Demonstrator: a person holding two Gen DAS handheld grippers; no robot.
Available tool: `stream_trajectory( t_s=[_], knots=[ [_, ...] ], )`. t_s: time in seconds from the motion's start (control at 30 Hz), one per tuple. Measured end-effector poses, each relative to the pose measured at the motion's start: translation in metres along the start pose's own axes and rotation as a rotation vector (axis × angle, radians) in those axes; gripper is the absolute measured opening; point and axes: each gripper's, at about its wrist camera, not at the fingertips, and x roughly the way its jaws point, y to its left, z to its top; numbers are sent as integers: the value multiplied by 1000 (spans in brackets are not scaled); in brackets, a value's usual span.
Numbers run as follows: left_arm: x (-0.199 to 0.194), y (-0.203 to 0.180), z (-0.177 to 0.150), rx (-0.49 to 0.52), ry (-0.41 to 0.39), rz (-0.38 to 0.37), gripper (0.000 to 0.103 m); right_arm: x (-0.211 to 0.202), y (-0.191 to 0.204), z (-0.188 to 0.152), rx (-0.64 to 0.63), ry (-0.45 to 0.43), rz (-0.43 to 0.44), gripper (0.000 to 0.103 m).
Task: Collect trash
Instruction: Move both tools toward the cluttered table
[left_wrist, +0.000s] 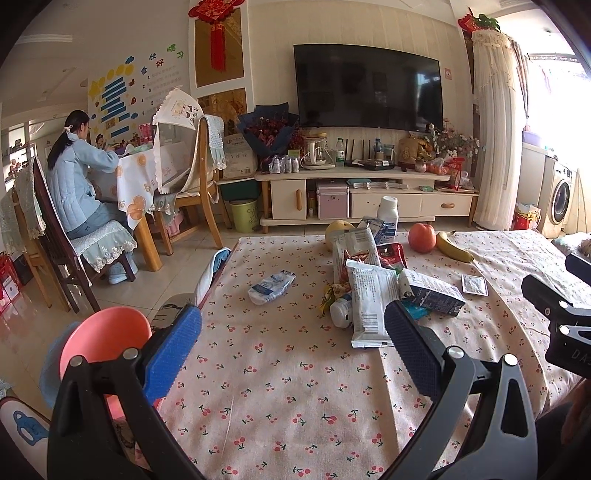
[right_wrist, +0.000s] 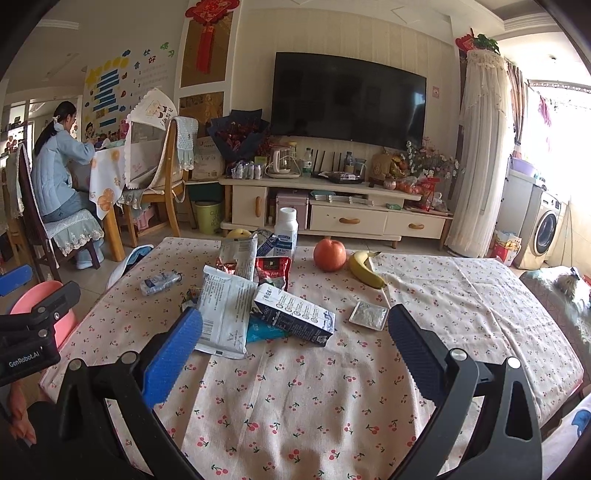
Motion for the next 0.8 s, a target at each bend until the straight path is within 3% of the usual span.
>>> stream_trajectory(
  t_s=[0.2,0.43,0.6,0.8],
  knots=[
    [34,25,-17,-3,52,-10,100,47,-28,-27,136,100,117,99],
    [82,50,-21,-86,131,-24,100,86,-48,-33,184,140,150,99],
    [103,45,-16,-108,119,-52,100,99,-47,-27,191,119,176,99],
    [139,32,-2,-59,95,-79,100,118,-46,-20,175,129,192,99]
  ],
)
